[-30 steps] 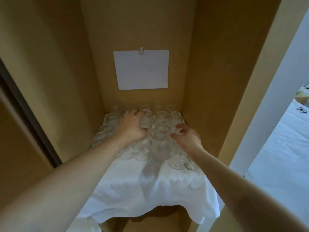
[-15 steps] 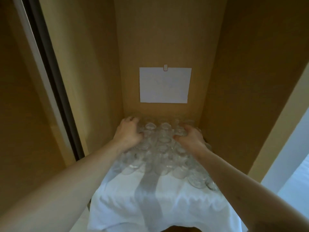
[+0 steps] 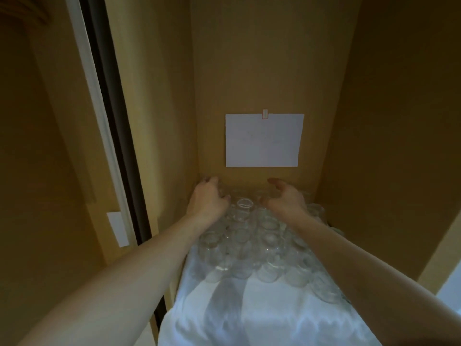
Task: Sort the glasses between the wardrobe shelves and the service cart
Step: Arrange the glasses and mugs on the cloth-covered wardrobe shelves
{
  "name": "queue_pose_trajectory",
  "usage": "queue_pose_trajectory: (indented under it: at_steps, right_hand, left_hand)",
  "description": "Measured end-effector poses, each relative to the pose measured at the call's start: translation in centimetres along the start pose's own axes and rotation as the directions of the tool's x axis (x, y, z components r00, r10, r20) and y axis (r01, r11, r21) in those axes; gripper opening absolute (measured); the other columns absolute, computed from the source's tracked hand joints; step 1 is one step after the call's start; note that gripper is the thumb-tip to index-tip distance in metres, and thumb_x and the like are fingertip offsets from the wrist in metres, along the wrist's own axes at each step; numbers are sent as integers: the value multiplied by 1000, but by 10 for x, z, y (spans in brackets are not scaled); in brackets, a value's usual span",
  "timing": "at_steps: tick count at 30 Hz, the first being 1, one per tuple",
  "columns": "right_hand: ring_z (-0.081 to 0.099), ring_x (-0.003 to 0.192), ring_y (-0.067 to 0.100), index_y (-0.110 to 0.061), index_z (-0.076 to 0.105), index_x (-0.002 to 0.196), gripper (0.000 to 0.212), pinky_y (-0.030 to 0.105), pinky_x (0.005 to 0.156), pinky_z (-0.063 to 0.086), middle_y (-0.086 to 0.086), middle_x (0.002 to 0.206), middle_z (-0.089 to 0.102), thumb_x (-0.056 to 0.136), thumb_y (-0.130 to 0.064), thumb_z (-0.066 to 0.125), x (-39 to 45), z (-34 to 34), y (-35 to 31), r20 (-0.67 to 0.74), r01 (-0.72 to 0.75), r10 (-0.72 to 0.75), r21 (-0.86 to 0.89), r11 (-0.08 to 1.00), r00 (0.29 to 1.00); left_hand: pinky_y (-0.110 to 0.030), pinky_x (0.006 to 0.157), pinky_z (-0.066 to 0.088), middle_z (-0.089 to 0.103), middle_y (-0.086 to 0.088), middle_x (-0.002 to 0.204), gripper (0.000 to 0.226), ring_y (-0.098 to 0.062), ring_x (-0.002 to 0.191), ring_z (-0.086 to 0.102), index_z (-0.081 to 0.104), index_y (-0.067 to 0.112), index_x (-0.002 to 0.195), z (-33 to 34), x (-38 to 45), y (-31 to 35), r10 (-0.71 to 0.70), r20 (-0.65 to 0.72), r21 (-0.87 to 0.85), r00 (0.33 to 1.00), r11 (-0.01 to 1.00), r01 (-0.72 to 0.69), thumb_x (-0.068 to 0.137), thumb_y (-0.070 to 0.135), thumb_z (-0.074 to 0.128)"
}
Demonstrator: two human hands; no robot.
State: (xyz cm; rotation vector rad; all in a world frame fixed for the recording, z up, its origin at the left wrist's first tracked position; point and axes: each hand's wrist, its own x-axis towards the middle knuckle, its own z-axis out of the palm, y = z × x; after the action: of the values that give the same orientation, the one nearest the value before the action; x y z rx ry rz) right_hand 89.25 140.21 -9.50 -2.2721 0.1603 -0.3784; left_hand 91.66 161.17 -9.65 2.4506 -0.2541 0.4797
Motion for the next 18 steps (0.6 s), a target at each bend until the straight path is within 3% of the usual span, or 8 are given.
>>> queue_pose_trajectory:
  at_steps: [7, 12, 15, 18]
  right_hand:
    - [53, 131, 25, -27, 47, 149, 72, 22, 91, 42, 4, 146, 55, 86, -34, 79, 13, 17, -2, 20, -21, 21, 2, 1000, 1000]
    - [58, 117, 21, -23, 48, 148, 74, 26, 86, 49, 6, 141, 55, 83, -28, 81, 40, 29, 8, 50, -19, 19, 7, 1000, 999]
    - [60, 116, 22, -23, 49, 148, 77, 33, 93, 55, 8, 140, 56, 79, -25, 82, 70, 37, 12, 84, -44, 44, 2, 999, 996]
    - [61, 118, 22, -21, 49, 148, 77, 25, 89, 50, 9, 141, 57, 79, -26, 83, 99, 53, 17, 117, -11, 13, -18, 1000, 993]
  left_hand:
    - [-44, 98, 48, 53, -12, 128, 44, -37, 123, 49, 54, 13, 129, 34, 14, -2, -19, 83, 13, 996, 1000, 18, 89, 28, 64]
    - [-44, 108, 43, 51, -12, 137, 55, -35, 131, 44, 53, 14, 136, 52, 42, -12, -89, 96, -43, 991, 995, 93, 85, 30, 67]
    - [-43, 102, 47, 55, -14, 133, 52, -36, 124, 50, 57, 15, 133, 58, 59, -23, -114, 87, 13, 990, 993, 114, 83, 26, 69]
    - [-41, 97, 51, 58, -12, 127, 48, -33, 119, 53, 58, 17, 129, 64, 75, -36, -164, 75, 47, 984, 986, 161, 83, 25, 68]
